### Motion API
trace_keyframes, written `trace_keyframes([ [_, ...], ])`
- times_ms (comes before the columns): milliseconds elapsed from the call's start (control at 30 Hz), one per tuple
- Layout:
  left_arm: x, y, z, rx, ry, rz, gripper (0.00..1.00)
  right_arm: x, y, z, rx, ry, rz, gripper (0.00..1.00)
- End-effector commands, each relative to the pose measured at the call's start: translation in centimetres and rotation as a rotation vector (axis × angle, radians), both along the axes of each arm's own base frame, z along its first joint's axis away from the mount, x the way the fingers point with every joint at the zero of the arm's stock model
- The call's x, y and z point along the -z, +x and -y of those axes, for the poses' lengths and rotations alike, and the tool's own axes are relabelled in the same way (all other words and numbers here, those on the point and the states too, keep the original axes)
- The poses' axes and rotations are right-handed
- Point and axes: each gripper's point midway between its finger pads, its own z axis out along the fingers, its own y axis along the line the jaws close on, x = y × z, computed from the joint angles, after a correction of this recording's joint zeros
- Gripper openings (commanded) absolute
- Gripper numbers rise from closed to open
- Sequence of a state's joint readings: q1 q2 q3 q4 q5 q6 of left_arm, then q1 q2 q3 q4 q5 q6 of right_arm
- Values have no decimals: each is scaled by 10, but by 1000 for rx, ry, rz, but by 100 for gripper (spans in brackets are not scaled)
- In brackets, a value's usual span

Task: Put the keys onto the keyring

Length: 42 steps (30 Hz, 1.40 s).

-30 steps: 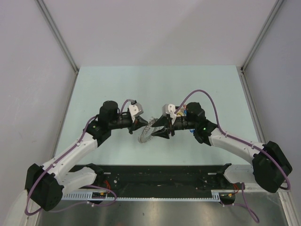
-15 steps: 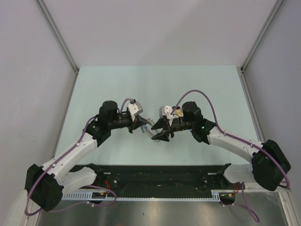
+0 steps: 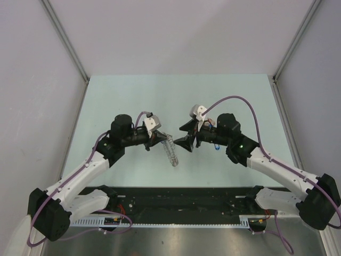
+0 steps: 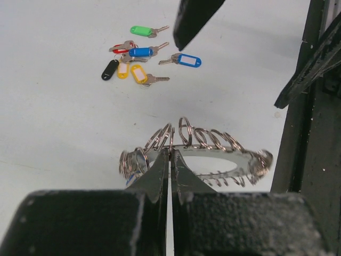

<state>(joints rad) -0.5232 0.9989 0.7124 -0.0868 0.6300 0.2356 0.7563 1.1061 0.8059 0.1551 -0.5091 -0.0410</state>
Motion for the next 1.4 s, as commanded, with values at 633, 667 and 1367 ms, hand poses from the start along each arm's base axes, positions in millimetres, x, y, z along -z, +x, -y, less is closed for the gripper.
trace_keyframes([
  [633, -37, 11, 3, -93, -126, 66, 0, 76, 44, 33, 530, -112, -344, 32],
  [667, -37, 11, 3, -100, -126, 63, 0, 73, 38, 30, 490, -98, -350, 33],
  [1367, -30, 9, 5, -59, -83, 85, 0, 0, 30, 6, 282, 87, -184, 70],
])
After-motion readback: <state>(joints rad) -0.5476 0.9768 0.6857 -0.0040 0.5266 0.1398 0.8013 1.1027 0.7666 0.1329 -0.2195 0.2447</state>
